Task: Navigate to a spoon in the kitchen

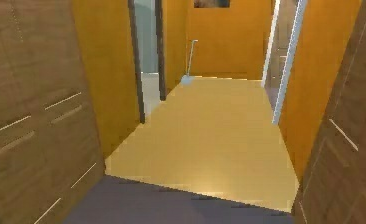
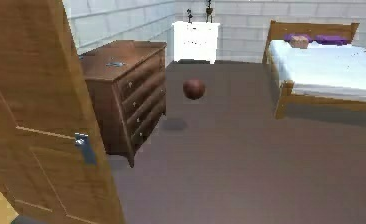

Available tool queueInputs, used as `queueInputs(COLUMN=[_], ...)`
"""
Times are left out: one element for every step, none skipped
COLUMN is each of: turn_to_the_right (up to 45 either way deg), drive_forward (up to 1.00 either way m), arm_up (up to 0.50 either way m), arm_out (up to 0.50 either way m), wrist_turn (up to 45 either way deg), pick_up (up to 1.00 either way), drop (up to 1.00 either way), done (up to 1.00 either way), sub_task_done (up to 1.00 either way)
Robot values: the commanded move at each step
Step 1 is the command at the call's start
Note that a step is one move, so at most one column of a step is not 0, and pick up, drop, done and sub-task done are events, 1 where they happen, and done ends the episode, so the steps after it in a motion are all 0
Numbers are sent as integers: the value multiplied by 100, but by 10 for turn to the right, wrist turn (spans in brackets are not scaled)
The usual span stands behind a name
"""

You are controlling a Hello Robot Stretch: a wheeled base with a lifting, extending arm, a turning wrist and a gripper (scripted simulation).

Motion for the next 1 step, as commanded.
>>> queueInputs(turn_to_the_right=[0], drive_forward=[100], arm_up=[0], arm_out=[0], wrist_turn=[0], pick_up=[0], drop=[0], done=[0], sub_task_done=[0])
